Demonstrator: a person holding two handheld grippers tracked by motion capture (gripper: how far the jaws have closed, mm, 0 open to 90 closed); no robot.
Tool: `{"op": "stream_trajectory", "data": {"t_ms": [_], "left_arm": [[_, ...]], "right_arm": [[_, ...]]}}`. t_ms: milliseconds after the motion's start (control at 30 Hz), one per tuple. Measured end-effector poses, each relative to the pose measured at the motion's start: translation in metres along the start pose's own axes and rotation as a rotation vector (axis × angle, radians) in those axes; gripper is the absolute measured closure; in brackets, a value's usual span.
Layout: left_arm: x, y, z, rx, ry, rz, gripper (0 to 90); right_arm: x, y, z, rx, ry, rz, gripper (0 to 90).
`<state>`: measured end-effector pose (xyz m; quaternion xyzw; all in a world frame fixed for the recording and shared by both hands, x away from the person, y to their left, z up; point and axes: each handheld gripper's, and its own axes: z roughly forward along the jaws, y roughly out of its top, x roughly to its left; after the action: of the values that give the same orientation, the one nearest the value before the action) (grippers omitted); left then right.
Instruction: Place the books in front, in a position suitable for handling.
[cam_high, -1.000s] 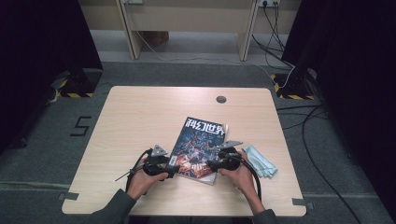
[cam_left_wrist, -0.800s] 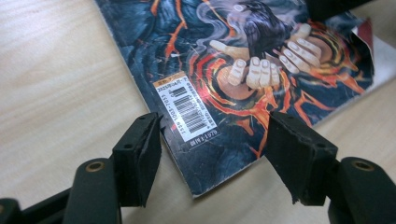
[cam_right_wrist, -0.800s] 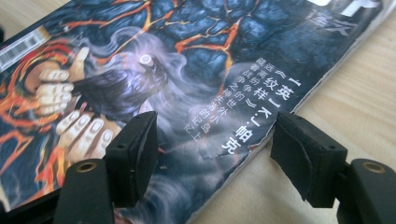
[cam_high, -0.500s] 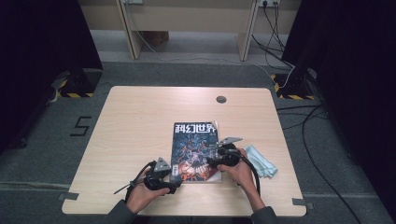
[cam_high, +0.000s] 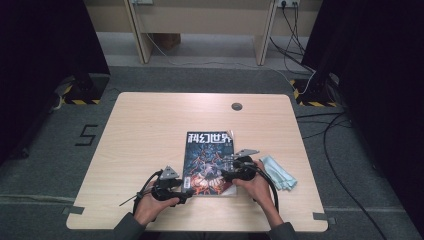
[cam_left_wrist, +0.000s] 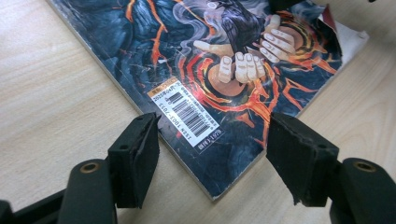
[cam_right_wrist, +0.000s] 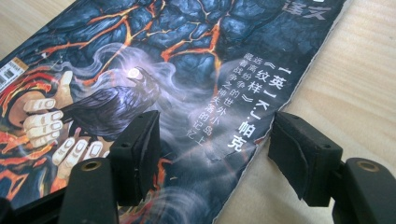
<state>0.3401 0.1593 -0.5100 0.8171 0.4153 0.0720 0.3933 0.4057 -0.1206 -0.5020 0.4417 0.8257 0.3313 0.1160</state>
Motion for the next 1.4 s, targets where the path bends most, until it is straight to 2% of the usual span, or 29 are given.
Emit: {"op": "stream_trajectory", "data": {"t_ms": [167,300,533,600,667,833,967,1167,1333,1400], "left_arm": [[0.0,0.0,0.0,0.001,0.003,0.003,33.6],[-0.002,-0.001,0.0,0.004,0.011,0.021,33.5],[0.001,0.0,-0.001,0.002,-0.005,-0.003,34.9],[0.003,0.0,-0.003,-0.004,0.009,0.0,31.8],[0.007,0.001,-0.005,-0.019,0.006,-0.022,30.4],[0.016,-0.001,-0.016,-0.047,0.014,-0.042,28.4],[0.024,-0.006,-0.028,-0.056,0.028,-0.067,24.9],[0.035,-0.013,-0.039,-0.039,0.063,-0.049,21.5],[0.041,-0.017,-0.045,-0.028,0.079,-0.039,21.2],[0.043,-0.019,-0.047,-0.02,0.083,-0.037,21.1]], "right_arm": [[0.0,-0.002,-0.001,-0.003,0.002,-0.007,34.4],[0.0,-0.001,-0.001,0.0,0.004,-0.005,34.3],[0.0,-0.001,-0.001,0.002,0.005,0.001,34.4],[-0.001,0.001,-0.003,0.024,0.018,0.015,34.9],[-0.005,0.003,-0.009,-0.003,0.031,0.03,34.8],[-0.016,0.004,-0.028,-0.053,0.011,0.054,33.5],[-0.024,-0.002,-0.038,-0.056,-0.013,0.066,33.5],[-0.03,-0.006,-0.051,-0.069,-0.022,0.055,33.7],[-0.037,-0.01,-0.062,-0.085,-0.043,0.063,32.7],[-0.041,-0.012,-0.066,-0.088,-0.067,0.065,31.7]]}}
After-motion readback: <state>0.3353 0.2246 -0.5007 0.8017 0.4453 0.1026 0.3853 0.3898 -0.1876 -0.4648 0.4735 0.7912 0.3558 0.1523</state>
